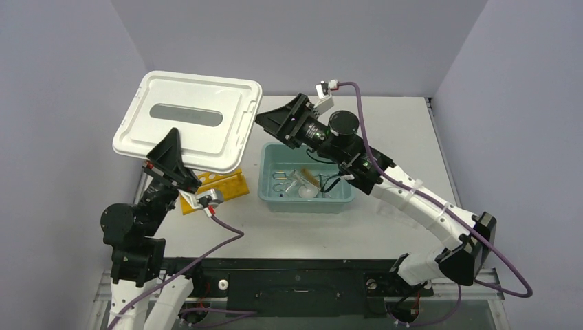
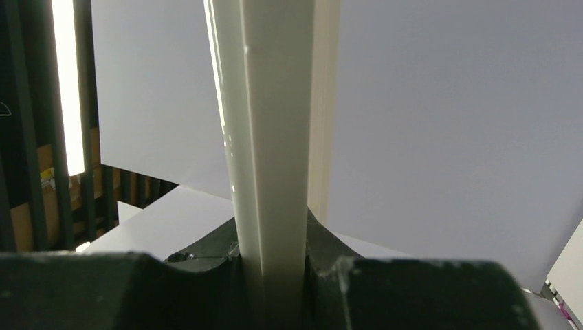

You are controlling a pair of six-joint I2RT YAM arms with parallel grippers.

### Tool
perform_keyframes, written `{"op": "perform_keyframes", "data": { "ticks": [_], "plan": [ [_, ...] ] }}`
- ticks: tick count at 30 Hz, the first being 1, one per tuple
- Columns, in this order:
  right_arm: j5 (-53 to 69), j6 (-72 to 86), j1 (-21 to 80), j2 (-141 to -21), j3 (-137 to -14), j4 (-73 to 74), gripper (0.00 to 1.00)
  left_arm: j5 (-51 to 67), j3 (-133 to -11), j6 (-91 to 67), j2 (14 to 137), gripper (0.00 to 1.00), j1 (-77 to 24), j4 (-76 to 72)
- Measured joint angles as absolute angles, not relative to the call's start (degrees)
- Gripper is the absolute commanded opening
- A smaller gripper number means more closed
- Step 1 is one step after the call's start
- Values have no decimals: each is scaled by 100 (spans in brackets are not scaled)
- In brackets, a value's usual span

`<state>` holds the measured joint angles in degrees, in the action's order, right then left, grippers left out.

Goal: Organize the chemistry lab equipment
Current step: Close the lid of the storage box.

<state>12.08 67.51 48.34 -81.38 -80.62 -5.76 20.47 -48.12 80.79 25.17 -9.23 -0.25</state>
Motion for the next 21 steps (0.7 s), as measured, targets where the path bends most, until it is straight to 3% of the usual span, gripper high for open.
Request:
{"op": "perform_keyframes", "data": {
  "ticks": [11, 21],
  "plan": [
    [-132, 6530, 4781, -6919, -7225, 3, 69, 1925, -4510, 8221, 2528, 14, -928, -163],
    [375, 6582, 5317, -7819, -7752, -777, 68, 1927, -4449, 8449, 2504, 14, -928, -158]
  ]
}}
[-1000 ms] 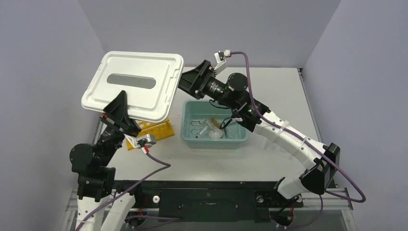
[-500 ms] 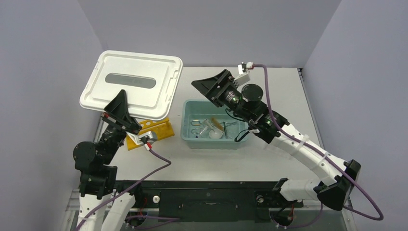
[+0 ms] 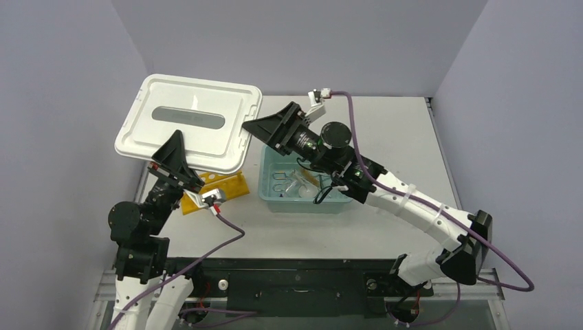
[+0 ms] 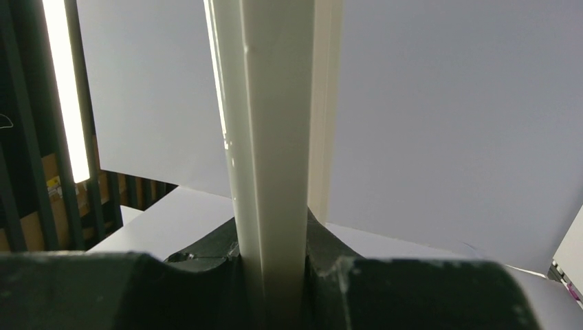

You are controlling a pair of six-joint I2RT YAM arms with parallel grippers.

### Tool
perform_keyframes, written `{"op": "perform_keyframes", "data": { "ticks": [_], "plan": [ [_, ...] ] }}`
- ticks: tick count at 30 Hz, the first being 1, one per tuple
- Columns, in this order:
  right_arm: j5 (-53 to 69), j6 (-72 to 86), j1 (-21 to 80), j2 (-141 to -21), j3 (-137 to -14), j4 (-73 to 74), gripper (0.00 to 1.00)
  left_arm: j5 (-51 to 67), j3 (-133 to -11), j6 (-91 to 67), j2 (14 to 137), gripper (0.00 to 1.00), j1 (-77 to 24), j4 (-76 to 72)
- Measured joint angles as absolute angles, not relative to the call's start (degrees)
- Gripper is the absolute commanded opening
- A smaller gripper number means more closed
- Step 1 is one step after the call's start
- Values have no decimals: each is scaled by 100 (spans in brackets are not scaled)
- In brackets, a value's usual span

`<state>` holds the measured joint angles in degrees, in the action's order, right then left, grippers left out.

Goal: Organize the chemistry lab equipment
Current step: Close the lid of the storage box.

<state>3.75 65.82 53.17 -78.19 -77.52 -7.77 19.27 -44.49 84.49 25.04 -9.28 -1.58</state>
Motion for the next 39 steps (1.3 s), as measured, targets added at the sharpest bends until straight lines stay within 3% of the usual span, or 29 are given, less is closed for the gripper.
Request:
{"op": "perform_keyframes", "data": {
  "ticks": [5, 10, 16, 17, 18, 19, 20, 22, 31, 39],
  "plan": [
    [561, 6740, 5443, -8243, -7830, -1033, 66, 1835, -4366, 8641, 2429, 14, -919, -91],
    [661, 6849, 5516, -8425, -7977, -1319, 57, 2034, -4176, 8823, 2309, 15, -934, -43],
    [797, 7146, 5522, -8628, -8023, -1717, 30, 2097, -4128, 8949, 2257, 17, -930, 16],
    [805, 7188, 5518, -8678, -8031, -1758, 22, 2095, -4128, 8967, 2255, 24, -930, 14],
    [819, 7234, 5516, -8711, -8031, -1782, 18, 2097, -4128, 8982, 2255, 44, -930, 14],
    [838, 7282, 5516, -8761, -8031, -1802, 10, 2099, -4128, 9008, 2255, 54, -930, 23],
    [860, 7363, 5516, -8796, -8031, -1848, 5, 2097, -4128, 9050, 2255, 74, -930, 56],
    [913, 7474, 5459, -8805, -8020, -1894, 0, 2082, -4128, 9070, 2274, 99, -930, 231],
    [1542, 7747, 4241, -8165, -6908, -1900, 0, 1671, -4755, 8305, 2816, 97, -945, 1479],
    [1826, 7550, 2720, -6683, -5916, -1184, 0, 1282, -5953, 6875, 3437, 97, -941, 2969]
  ]
}}
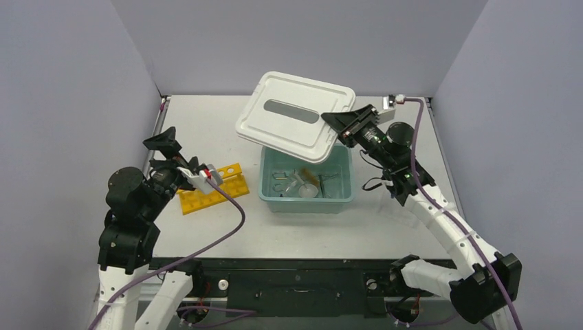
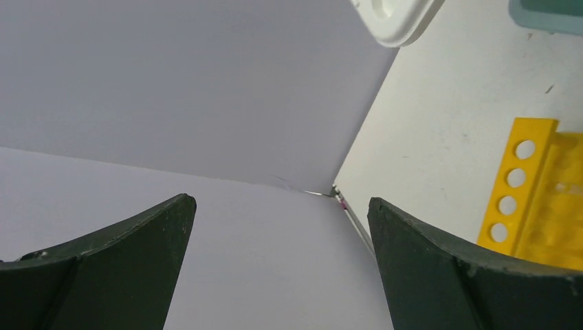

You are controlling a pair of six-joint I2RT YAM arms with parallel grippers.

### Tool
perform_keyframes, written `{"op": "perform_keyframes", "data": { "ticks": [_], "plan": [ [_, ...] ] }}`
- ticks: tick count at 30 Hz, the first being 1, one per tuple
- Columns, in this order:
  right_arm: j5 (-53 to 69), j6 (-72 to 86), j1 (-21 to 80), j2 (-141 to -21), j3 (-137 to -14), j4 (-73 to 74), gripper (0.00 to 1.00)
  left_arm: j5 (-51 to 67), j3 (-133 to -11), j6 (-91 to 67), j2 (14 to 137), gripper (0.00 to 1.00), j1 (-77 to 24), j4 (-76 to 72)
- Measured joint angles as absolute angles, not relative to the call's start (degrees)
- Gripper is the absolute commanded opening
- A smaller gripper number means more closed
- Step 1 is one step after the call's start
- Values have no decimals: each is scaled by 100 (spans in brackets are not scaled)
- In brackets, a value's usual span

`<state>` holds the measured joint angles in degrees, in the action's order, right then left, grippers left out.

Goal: Organize the chemistry lab equipment
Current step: Close the lid of the storage box.

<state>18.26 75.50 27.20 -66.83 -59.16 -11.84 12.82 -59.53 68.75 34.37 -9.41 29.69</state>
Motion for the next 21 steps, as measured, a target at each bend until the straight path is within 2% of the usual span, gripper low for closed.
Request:
{"op": "perform_keyframes", "data": {
  "ticks": [5, 11, 21],
  "plan": [
    [2126, 7474, 2171, -5900, -5216, -803, 0, 1380, -6622, 5651, 3824, 97, -941, 3898],
    [2504, 7419, 2058, -5439, -4504, -489, 0, 1702, -6851, 3634, 4338, 96, -939, 4753],
    [2821, 7373, 1911, -5041, -3868, -309, 0, 2351, -6805, 1310, 4657, 97, -939, 5148]
  ]
}}
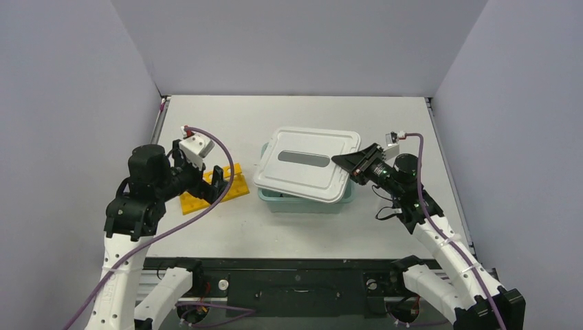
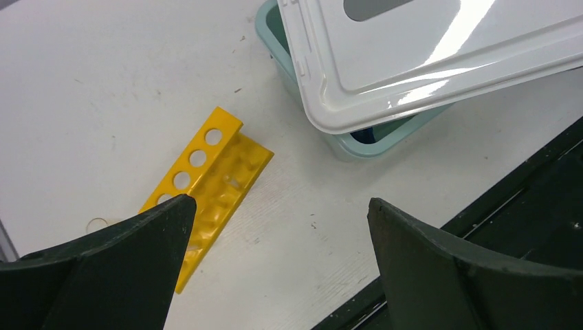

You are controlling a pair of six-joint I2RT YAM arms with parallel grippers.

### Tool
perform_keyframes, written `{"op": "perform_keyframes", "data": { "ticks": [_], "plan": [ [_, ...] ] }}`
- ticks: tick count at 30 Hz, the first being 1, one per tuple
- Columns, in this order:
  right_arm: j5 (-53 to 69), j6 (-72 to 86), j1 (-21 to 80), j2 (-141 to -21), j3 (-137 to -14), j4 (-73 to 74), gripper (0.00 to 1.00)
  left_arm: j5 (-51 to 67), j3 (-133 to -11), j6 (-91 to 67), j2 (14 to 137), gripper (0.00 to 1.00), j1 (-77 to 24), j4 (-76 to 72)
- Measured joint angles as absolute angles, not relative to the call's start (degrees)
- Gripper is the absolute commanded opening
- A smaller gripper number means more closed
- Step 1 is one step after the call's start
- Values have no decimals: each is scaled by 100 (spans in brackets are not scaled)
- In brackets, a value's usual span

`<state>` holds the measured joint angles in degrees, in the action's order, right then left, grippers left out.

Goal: Organize the chemistry lab equipment
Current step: Close the lid of the storage box.

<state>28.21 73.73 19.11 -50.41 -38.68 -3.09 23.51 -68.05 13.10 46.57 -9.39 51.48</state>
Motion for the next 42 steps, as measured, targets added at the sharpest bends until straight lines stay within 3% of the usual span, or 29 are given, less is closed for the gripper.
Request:
{"op": "perform_keyframes", "data": {
  "ticks": [11, 13, 17, 19, 34, 42],
  "plan": [
    [3210, 6954, 1356, -5155, -3732, 97, 1, 2342, -6377, 937, 4386, 97, -939, 5172],
    [3275, 6875, 1302, -5194, -3732, 169, 6, 2342, -6329, 937, 4357, 97, -939, 5166],
    [3371, 6696, 1238, -5240, -3736, 270, 31, 2342, -6176, 930, 4292, 97, -939, 5146],
    [3385, 6519, 1234, -5284, -3750, 419, 37, 2344, -6128, 921, 4292, 97, -939, 5140],
    [3140, 5116, 1236, -5872, -4237, 2246, 58, 2342, -5811, 775, 4359, 97, -941, 4740],
    [2456, 4136, 1234, -6049, -5166, 3671, 61, 2300, -5747, 655, 4668, 97, -1046, 4318]
  ]
}}
